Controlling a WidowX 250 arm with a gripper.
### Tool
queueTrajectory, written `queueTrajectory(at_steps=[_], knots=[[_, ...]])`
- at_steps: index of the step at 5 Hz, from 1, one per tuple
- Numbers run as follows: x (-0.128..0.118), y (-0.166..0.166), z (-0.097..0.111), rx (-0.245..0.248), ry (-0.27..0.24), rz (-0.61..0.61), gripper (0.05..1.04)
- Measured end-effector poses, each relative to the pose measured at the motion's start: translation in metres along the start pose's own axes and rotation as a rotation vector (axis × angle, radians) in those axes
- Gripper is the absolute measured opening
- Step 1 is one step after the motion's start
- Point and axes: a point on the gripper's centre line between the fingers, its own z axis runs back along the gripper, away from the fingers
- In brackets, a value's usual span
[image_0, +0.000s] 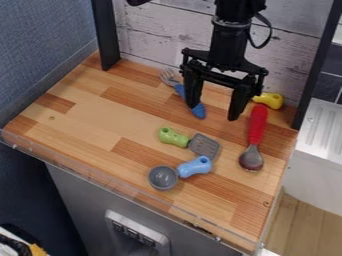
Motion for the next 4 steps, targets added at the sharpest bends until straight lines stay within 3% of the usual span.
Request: queueTrajectory(at_steps=[1, 4], knots=[[0.008, -0.003, -0.002, -0.006, -0.003, 0.123, 0.996], [0.056, -0.039, 0.002, -0.071, -0.121, 0.684, 0.999]])
